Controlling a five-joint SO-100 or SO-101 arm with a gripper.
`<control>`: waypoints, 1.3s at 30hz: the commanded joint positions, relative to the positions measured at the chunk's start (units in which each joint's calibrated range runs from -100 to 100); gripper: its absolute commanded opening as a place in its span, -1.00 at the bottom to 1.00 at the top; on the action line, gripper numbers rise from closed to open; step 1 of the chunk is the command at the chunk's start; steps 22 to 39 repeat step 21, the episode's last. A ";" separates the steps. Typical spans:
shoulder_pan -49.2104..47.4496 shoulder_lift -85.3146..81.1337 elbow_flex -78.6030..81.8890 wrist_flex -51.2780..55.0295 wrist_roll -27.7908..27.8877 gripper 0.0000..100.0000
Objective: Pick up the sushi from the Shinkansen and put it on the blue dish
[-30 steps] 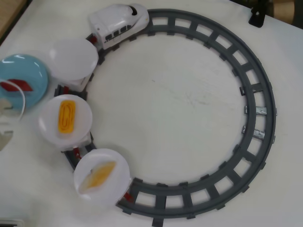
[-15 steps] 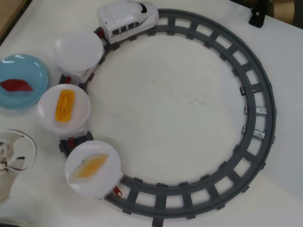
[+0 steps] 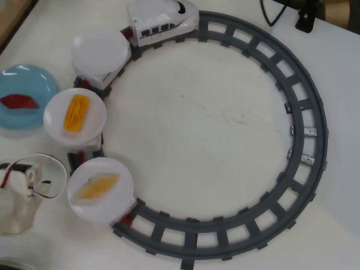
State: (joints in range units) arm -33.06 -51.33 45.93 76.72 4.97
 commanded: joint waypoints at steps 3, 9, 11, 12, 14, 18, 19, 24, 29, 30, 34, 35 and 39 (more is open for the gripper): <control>0.58 -0.81 0.24 -0.42 -0.05 -0.63; 1.37 -0.81 -0.39 -0.42 -0.31 -0.63; 2.96 -0.81 -0.48 -0.42 -0.31 -0.63; 3.57 -0.81 -0.57 -0.42 -0.31 -0.63; 4.45 -0.81 -0.57 -0.33 -0.31 -0.63; 4.54 -0.81 -0.57 -0.33 -0.31 -0.63; 4.54 -0.81 -0.57 -0.33 -0.31 -0.63; 4.19 -0.81 -0.57 -0.33 -0.31 -0.63; 4.19 -0.81 -0.57 -0.33 -0.31 -0.63; 4.19 -0.81 -0.57 -0.33 -0.31 -0.63; 4.19 -0.81 -0.57 -0.33 -0.31 -0.63; 4.19 -0.81 -0.57 -0.33 -0.31 -0.63; 4.19 -0.81 -0.57 -0.33 -0.31 -0.63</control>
